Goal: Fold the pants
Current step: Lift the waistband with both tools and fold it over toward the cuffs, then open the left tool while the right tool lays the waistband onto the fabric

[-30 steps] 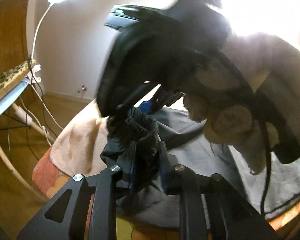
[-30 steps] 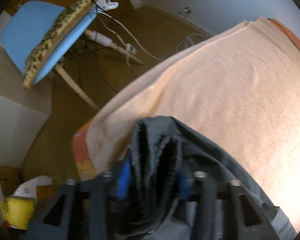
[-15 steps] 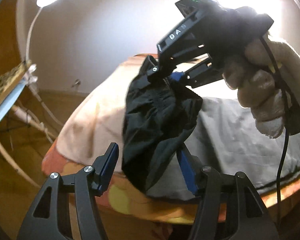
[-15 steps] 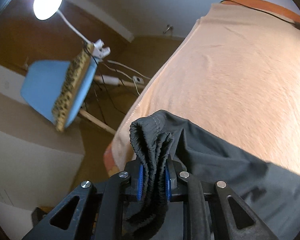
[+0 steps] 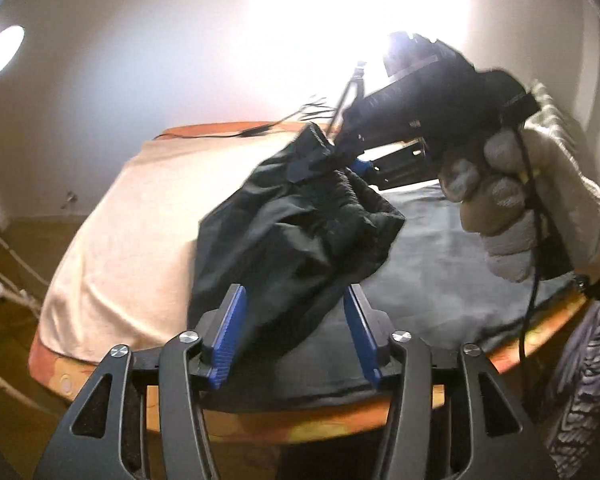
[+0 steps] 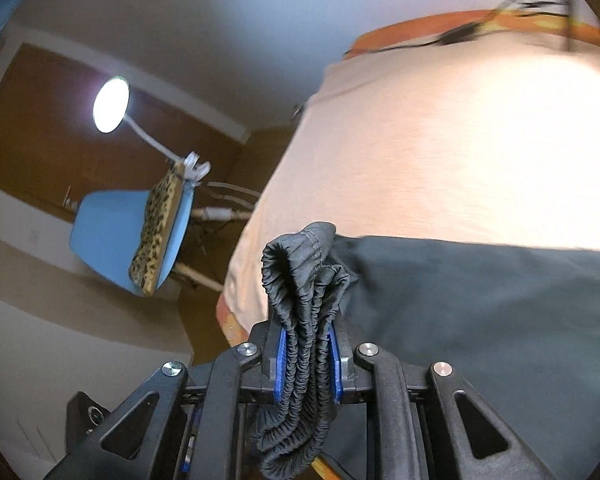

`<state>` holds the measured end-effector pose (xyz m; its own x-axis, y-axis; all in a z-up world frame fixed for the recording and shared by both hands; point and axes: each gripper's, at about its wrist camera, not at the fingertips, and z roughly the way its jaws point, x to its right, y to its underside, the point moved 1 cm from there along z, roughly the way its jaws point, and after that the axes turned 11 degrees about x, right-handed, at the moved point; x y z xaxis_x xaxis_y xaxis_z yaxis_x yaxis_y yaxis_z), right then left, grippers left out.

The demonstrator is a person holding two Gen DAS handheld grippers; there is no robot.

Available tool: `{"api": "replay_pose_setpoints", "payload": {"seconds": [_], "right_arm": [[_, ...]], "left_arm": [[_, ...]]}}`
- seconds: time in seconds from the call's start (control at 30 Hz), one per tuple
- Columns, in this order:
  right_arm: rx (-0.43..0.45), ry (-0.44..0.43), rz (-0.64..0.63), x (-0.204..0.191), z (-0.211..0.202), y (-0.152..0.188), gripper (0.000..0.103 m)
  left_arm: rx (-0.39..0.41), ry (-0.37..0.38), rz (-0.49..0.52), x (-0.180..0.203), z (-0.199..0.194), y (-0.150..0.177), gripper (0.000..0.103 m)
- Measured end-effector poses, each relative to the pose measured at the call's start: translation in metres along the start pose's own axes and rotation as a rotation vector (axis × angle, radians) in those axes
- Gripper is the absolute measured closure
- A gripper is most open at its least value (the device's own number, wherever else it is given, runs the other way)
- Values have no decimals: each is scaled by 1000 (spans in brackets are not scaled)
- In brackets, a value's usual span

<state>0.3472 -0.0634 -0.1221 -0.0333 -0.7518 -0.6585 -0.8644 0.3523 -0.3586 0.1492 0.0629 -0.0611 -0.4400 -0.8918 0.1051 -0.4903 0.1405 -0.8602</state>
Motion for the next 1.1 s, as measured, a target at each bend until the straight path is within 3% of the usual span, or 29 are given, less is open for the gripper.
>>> {"api": "replay_pose_setpoints", "payload": {"seconds": [0.23,0.5,0.77,1.1], "right_arm": [[59,104,59,59,-71,22,87],[93,224,88,107,-115,46,87],[154,318,67,141,-182,61,87],[210,424,103,200,-277,80,87]], "left_arm": [[18,-14,33,20,2,-17,50],[-56,-56,47,46,46,-29,50],[-118,-42,106,84,75,-10,50],[-135,-69,129,97,88,-1,50]]}}
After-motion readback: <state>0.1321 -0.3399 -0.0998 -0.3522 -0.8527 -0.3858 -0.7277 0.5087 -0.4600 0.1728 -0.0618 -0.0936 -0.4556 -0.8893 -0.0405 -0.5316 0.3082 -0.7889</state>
